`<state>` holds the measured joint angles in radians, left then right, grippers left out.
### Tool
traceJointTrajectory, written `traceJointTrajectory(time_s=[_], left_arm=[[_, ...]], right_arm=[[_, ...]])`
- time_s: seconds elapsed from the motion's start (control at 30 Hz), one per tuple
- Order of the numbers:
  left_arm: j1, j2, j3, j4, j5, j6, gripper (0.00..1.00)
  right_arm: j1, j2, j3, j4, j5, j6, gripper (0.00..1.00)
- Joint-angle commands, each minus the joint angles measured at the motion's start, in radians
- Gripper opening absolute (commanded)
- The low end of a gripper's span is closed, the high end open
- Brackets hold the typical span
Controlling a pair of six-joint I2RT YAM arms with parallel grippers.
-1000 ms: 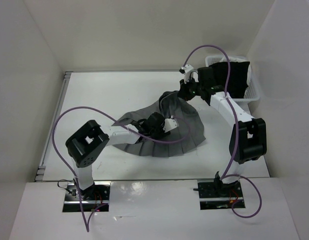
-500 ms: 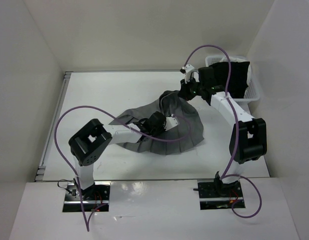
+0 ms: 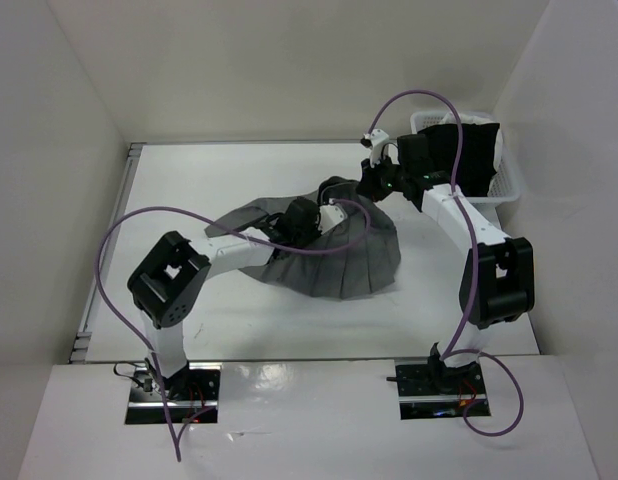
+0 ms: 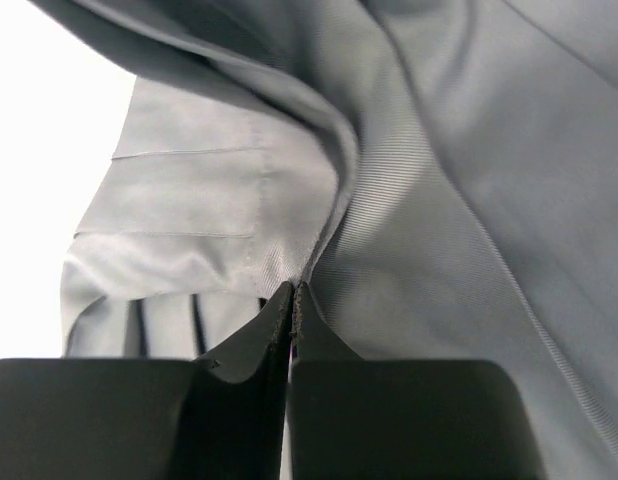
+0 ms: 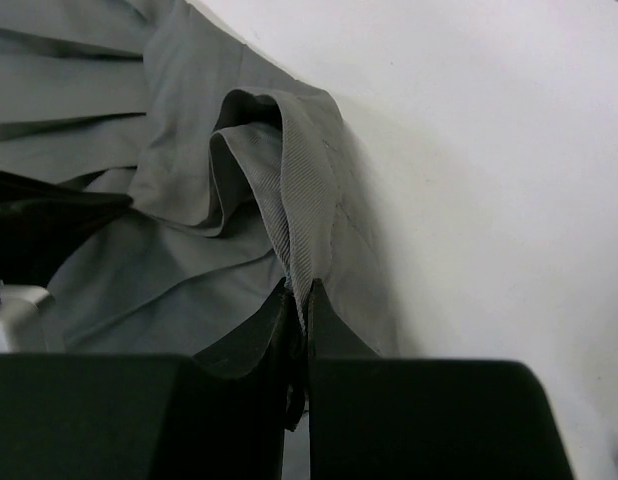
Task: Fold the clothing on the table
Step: Flatten the skirt out
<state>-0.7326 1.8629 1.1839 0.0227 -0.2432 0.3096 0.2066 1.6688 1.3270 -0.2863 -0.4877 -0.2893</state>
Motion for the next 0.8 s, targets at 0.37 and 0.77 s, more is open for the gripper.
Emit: traceJointTrajectory(time_s=[0.37, 0.77], left_arm=[[0.107, -0.114, 0.151, -0.095, 0.001, -0.003, 0.00], [0.233, -0.159, 0.336, -0.188, 0.012, 0.010, 0.00]], right_arm=[[-0.007, -0.050, -0.002, 0.003, -0.037, -0.014, 0.03], [-0.007, -0.041, 0.008, -0.007, -0.046, -0.024, 0.03]])
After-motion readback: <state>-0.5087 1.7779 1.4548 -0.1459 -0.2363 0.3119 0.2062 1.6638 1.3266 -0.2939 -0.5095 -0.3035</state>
